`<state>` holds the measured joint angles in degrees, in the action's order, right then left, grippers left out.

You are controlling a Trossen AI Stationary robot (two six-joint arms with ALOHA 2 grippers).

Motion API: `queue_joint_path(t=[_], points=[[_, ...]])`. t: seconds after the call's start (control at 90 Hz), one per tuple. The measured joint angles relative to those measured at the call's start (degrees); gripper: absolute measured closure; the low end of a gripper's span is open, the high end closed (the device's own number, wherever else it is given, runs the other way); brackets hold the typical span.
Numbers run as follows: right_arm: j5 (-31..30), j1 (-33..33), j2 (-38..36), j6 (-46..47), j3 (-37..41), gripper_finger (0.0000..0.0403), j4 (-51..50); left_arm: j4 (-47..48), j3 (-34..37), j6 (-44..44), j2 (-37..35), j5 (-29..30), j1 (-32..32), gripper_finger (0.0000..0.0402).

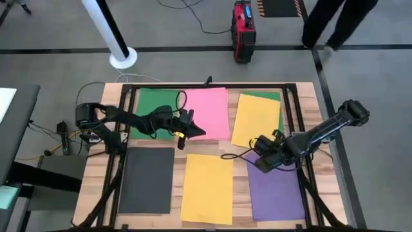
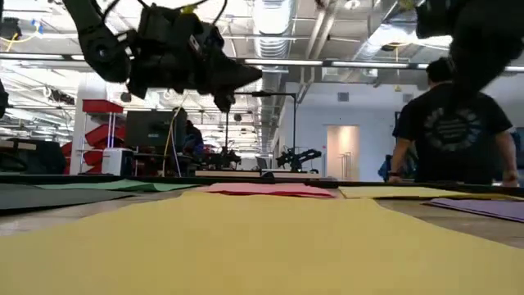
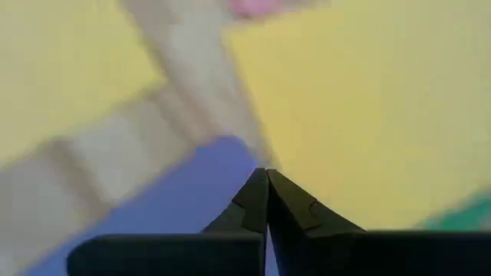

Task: Organize paper
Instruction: Stack the yellow paper on top of the yellow paper

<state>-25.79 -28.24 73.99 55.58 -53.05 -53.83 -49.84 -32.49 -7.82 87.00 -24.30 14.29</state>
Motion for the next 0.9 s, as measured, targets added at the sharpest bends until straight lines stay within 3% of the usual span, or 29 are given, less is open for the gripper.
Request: queue_joint_path(t=[0.222, 0.533, 0.689, 0.9], points=[[-1.26, 0.03, 6.21, -4.13, -0.60, 0.0394, 2.01, 6.79, 0.02, 2.69, -6.68, 1.69, -0.68, 0.0401], [-1.09, 3.06, 19.68, -8.10, -0.58, 0.0304, -3.72, 19.21, 0.02, 7.62, -7.94, 6.47, -0.83, 0.0401], [-1.15, 4.27, 23.66, -9.58, -0.58, 0.0277, -4.64, 19.56, 0.02, 8.87, -7.96, 7.28, -1.27, 0.0401], [-1.23, 6.42, 27.43, -10.65, 0.51, 0.0271, -3.70, 20.56, 0.03, 10.17, -7.94, 7.31, -1.25, 0.0402]])
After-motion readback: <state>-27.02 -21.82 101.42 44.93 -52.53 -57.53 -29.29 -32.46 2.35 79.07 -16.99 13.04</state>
